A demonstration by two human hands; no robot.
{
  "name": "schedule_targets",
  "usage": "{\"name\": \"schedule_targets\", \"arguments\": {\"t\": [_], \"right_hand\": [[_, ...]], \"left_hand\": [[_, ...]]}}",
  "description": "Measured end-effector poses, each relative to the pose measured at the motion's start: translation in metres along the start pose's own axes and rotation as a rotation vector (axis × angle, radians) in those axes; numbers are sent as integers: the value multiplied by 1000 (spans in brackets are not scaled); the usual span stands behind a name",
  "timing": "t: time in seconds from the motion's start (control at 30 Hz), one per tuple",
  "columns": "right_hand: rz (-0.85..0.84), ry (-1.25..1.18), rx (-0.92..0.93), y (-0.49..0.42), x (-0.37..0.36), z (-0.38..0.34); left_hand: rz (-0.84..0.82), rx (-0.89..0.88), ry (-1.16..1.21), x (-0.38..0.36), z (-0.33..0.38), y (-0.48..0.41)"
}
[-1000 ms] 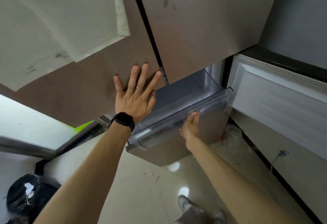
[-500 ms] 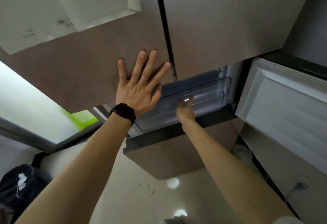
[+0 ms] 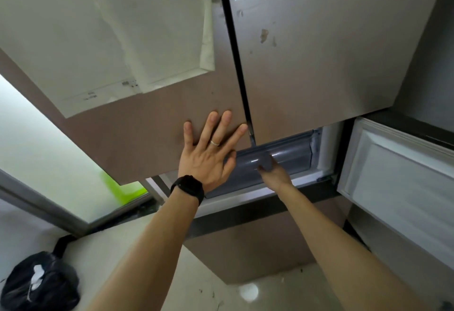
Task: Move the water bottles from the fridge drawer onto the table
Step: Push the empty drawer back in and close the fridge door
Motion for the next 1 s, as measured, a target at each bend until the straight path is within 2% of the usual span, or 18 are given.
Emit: {"name": "schedule_targets", "arguments": {"t": [0.17, 0.23, 0.37, 0.5, 0.6, 0.77, 1.0], "right_hand": [[-133, 150, 71, 77, 59, -25], [-124, 220, 120, 113, 94, -39], [174, 363, 231, 178, 169, -77], [443, 511, 332, 196, 235, -97], [477, 578, 258, 187, 274, -94], [500, 852, -146, 186, 305, -46], [492, 862, -172, 194, 294, -41]], "left_hand": [[-144, 45, 124, 24, 7, -3], [-166, 85, 174, 41, 15, -6], [-156, 58, 277, 70, 32, -35], [-152, -15, 345, 90, 50, -84], [-152, -63, 366, 95, 64, -114], [-263, -15, 373, 84, 81, -129], [-289, -35, 366, 72, 80, -127]]}}
Point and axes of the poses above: each hand's wrist, its own y-axis away from the middle knuckle, its own x-axis out of the back of the hand, z = x × y, the point moved 2 cm from there along -y, towards the middle knuckle, and after that the axes turned 12 degrees about -y, right-handed, at the moved point
